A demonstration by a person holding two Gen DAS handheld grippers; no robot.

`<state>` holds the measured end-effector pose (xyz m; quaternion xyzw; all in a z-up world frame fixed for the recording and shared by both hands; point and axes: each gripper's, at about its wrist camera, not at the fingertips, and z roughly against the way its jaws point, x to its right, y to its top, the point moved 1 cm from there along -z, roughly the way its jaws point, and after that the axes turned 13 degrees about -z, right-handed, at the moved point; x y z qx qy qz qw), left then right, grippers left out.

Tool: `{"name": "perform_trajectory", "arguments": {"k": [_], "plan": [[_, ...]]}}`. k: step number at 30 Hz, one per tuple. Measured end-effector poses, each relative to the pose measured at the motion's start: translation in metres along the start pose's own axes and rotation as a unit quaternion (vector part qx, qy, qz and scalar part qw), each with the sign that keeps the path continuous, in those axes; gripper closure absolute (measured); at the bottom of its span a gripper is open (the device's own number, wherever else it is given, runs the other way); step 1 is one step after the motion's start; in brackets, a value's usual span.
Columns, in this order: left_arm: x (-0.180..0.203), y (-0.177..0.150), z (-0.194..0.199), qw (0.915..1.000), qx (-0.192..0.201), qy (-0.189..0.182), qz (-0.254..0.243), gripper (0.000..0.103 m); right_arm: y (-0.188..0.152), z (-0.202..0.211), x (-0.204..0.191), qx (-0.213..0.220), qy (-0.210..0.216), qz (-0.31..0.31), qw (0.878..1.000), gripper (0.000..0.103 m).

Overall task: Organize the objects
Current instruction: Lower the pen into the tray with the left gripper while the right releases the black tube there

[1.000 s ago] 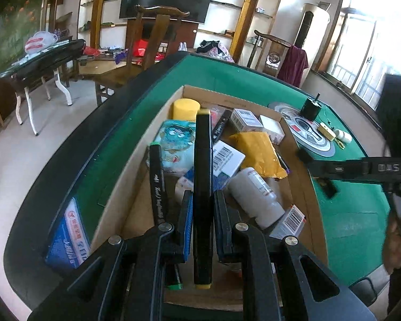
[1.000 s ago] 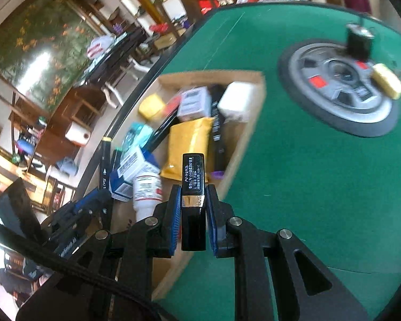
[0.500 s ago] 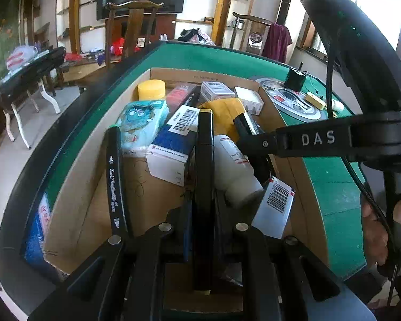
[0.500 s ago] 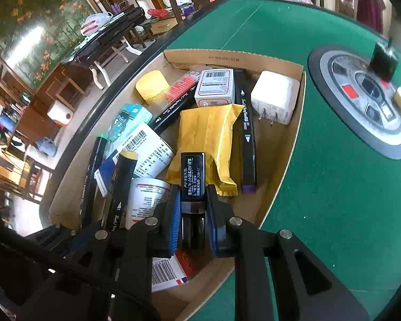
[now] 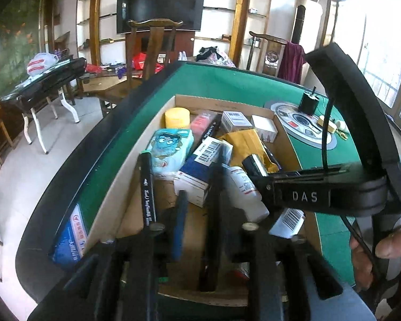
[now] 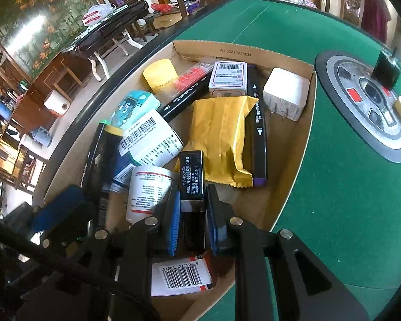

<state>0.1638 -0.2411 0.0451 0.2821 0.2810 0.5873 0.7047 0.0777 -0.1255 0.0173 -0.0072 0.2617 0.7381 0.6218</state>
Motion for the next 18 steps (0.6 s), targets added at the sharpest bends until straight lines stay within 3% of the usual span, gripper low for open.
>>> {"name": "perform_trajectory", "arguments": {"k": [18], "plan": [[0.003,0.001,0.005,1.0,0.002,0.009,0.001,0.068,-0.007,0.02,-0.002,0.015,0.015,-0.001,1.0,0.087]]}}
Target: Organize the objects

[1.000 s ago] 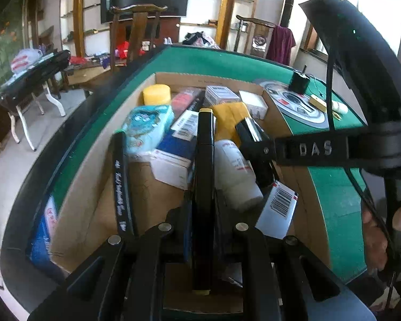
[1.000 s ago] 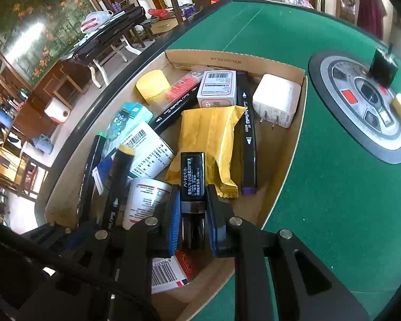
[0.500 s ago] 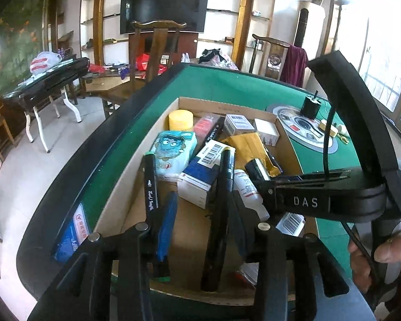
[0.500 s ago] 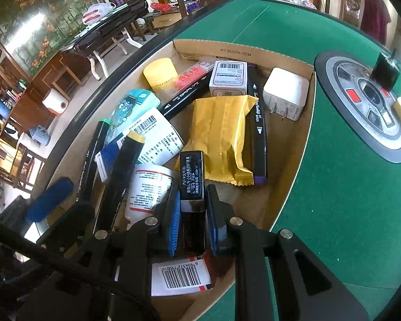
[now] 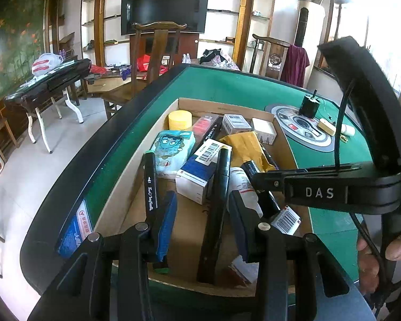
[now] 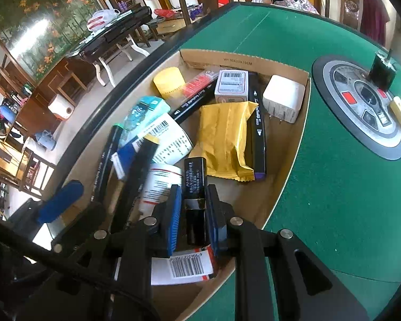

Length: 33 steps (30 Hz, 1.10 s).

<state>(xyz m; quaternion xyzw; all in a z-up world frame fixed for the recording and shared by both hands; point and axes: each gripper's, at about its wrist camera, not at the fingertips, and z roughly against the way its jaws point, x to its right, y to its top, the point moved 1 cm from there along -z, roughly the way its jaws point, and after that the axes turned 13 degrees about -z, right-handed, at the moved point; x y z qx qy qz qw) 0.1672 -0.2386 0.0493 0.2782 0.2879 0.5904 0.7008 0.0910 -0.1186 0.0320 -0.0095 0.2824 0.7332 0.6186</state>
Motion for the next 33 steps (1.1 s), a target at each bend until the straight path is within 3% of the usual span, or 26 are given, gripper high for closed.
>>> {"name": "perform_trajectory", "arguments": {"k": [8,19,21,24,26,29,33], "plan": [[0.007,-0.001,0.011,1.0,0.006,0.005,-0.005,0.068,-0.007,0.013,-0.004,0.011,0.009,-0.003,1.0,0.083],[0.027,-0.002,0.023,0.9996,0.012,-0.003,-0.025,0.057,-0.018,0.036,0.016,0.028,0.012,-0.032,0.999,0.077],[0.033,0.001,0.028,0.9993,0.022,0.004,-0.029,0.046,-0.019,0.04,0.024,0.032,0.013,-0.042,0.999,0.077],[0.038,0.005,0.038,0.9982,0.045,0.022,-0.033,0.04,-0.021,0.049,0.036,0.041,0.026,-0.067,0.997,0.074],[0.039,0.009,0.046,0.9965,0.065,0.041,-0.033,0.035,-0.026,0.055,0.046,0.051,0.032,-0.084,0.995,0.062],[0.038,0.014,0.06,0.9924,0.099,0.068,-0.029,0.028,-0.029,0.061,0.057,0.066,0.02,-0.096,0.993,0.059],[0.038,0.018,0.084,0.9824,0.158,0.098,-0.019,0.01,-0.034,0.06,0.073,0.062,0.016,-0.107,0.992,0.059]]}}
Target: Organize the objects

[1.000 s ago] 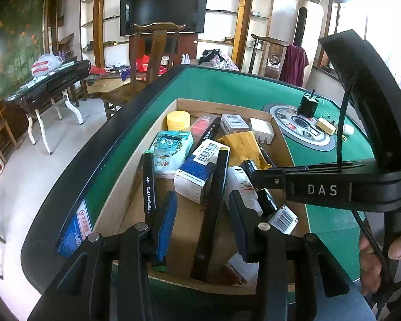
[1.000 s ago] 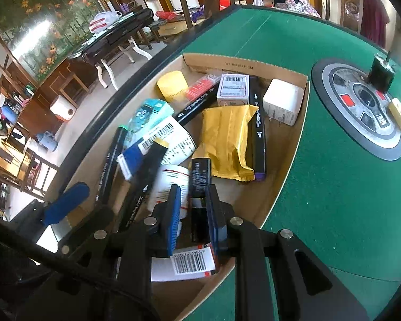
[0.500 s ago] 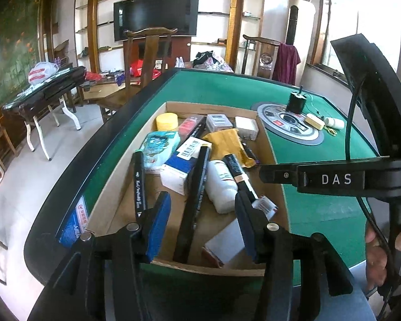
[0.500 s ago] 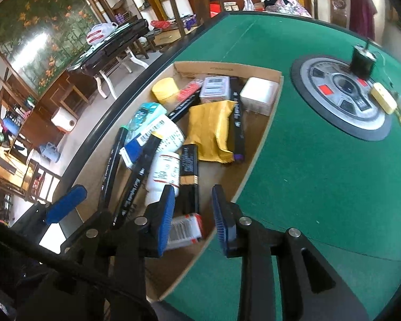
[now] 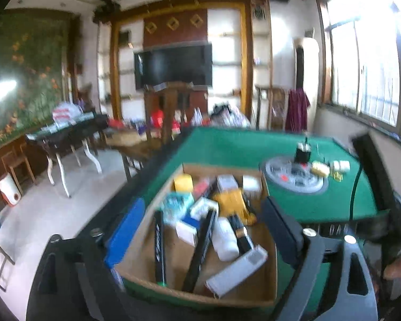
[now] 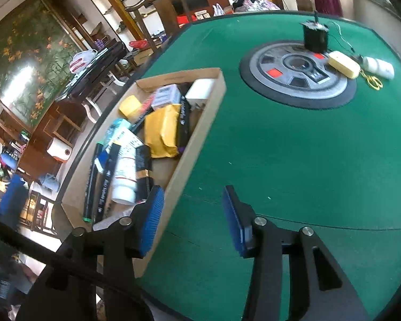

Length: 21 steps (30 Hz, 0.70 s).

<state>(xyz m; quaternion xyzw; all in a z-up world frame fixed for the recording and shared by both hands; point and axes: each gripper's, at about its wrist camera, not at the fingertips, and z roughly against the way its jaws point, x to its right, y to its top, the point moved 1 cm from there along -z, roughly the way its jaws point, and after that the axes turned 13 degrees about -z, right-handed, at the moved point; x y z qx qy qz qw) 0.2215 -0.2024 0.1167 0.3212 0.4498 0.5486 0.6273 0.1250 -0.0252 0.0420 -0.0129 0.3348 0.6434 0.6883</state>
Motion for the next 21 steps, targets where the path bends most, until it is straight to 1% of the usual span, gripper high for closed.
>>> {"name": "perform_trajectory", "arguments": {"k": [1,2,3,5,7,9,11,12,14,16,18,19,21], "plan": [[-0.001,0.003,0.006,0.9998,0.019,0.009,0.002,0.007,0.0,0.001,0.003,0.001,-0.002,-0.001,1.0,0.059],[-0.001,0.006,0.011,0.9993,0.035,0.016,0.003,0.002,0.0,0.001,0.007,0.003,-0.005,-0.003,1.0,0.059],[-0.001,0.009,0.018,0.9982,0.056,0.022,0.002,0.002,0.001,0.003,0.011,0.005,-0.007,-0.005,1.0,0.059],[0.003,0.013,0.025,0.9964,0.079,0.029,-0.001,0.002,0.002,0.005,0.019,0.007,-0.007,-0.012,1.0,0.059],[0.009,0.016,0.028,0.9949,0.097,0.025,-0.012,0.002,0.006,0.009,0.031,0.012,-0.01,-0.024,1.0,0.059],[0.02,0.018,0.024,0.9944,0.101,0.009,-0.029,0.002,0.01,0.012,0.043,0.017,-0.015,-0.037,0.999,0.059],[0.031,0.019,0.016,0.9947,0.089,-0.008,-0.051,0.002,0.015,0.015,0.059,0.022,-0.021,-0.056,0.998,0.059],[0.041,0.02,0.008,0.9945,0.077,-0.023,-0.067,0.002,0.017,0.016,0.067,0.024,-0.024,-0.066,0.997,0.059],[0.056,0.019,-0.003,0.9942,0.057,-0.046,-0.079,0.002,0.021,0.019,0.084,0.03,-0.033,-0.088,0.995,0.059],[0.066,0.016,-0.016,0.9941,0.031,-0.07,-0.077,0.002,0.025,0.021,0.095,0.036,-0.045,-0.096,0.994,0.059],[0.071,0.013,-0.026,0.9937,0.009,-0.089,-0.068,0.002,0.024,0.023,0.094,0.042,-0.058,-0.089,0.993,0.058],[0.071,0.011,-0.03,0.9937,-0.001,-0.095,-0.059,0.002,0.022,0.024,0.09,0.045,-0.064,-0.08,0.994,0.058],[0.069,0.009,-0.034,0.9944,-0.014,-0.097,-0.039,0.002,0.019,0.024,0.081,0.048,-0.065,-0.066,0.995,0.058]]}}
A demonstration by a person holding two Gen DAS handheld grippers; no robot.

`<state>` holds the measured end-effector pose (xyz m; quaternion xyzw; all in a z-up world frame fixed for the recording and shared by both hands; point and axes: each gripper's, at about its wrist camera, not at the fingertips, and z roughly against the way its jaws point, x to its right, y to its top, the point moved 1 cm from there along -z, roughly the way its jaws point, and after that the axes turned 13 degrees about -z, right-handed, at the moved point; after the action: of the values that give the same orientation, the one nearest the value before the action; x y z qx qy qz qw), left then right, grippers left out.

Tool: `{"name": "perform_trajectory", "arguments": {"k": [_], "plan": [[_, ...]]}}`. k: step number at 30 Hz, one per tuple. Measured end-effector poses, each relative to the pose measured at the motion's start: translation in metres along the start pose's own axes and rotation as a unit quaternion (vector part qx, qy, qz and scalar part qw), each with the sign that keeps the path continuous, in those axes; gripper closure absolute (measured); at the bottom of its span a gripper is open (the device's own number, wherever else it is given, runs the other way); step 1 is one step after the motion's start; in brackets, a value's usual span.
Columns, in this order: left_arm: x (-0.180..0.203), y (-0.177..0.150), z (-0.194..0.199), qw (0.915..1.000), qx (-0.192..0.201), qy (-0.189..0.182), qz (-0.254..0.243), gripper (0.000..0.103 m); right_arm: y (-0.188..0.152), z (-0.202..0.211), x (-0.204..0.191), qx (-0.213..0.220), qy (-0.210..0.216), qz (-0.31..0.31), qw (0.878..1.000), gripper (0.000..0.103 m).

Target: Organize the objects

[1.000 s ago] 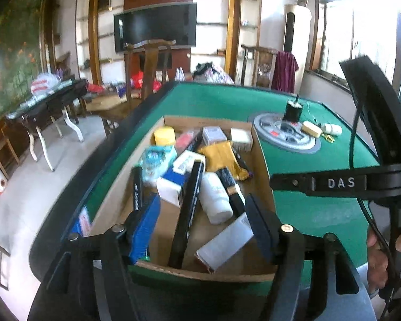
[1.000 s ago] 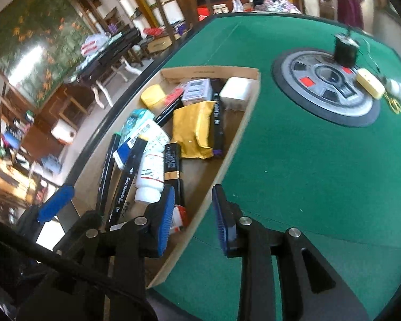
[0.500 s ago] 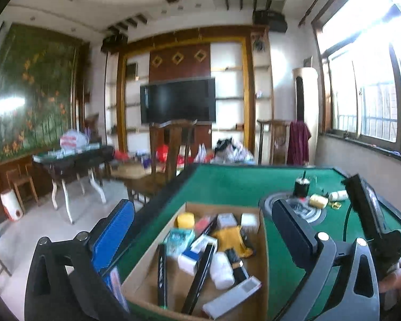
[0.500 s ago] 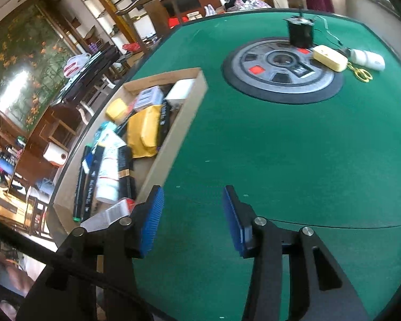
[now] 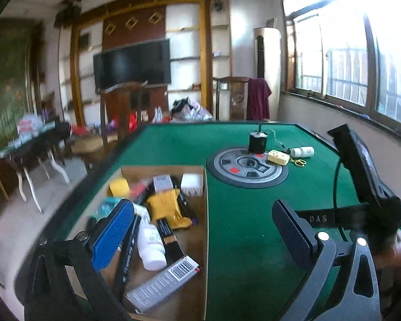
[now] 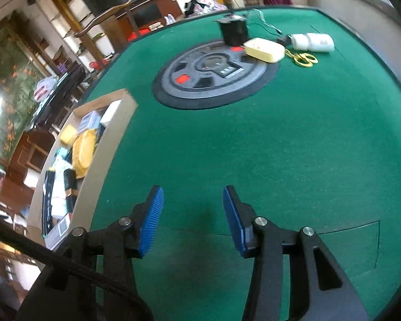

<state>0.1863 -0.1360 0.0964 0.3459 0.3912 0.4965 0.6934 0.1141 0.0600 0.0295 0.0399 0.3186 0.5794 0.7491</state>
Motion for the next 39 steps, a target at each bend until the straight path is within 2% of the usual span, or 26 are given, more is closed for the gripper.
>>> {"name": "perform_trajectory", "arguments": {"k": [5,11,21,25,31,39], "plan": [[-0.027,-0.009,0.002,0.998,-0.02,0.038,0.046,0.002,-0.014,0.006,-0.03,0.022,0.0,0.045,0.999,0.058],[-0.067,-0.024,0.003,0.9927,-0.029,0.048,0.107,0.002,-0.03,0.007,-0.062,0.039,-0.016,0.108,0.993,0.052],[-0.111,-0.047,0.0,0.9854,-0.039,0.1,0.132,0.002,-0.056,0.003,-0.1,0.03,-0.029,0.166,0.985,0.051],[-0.123,-0.053,0.0,0.9832,-0.048,0.1,0.145,0.002,-0.068,0.004,-0.119,0.034,-0.034,0.206,0.977,0.051],[-0.136,-0.064,-0.005,0.9811,-0.061,0.077,0.167,0.002,-0.082,0.003,-0.142,0.032,-0.031,0.247,0.968,0.051],[-0.143,-0.071,-0.007,0.9788,-0.07,0.089,0.171,0.002,-0.098,-0.001,-0.163,0.031,-0.039,0.288,0.956,0.051]]}}
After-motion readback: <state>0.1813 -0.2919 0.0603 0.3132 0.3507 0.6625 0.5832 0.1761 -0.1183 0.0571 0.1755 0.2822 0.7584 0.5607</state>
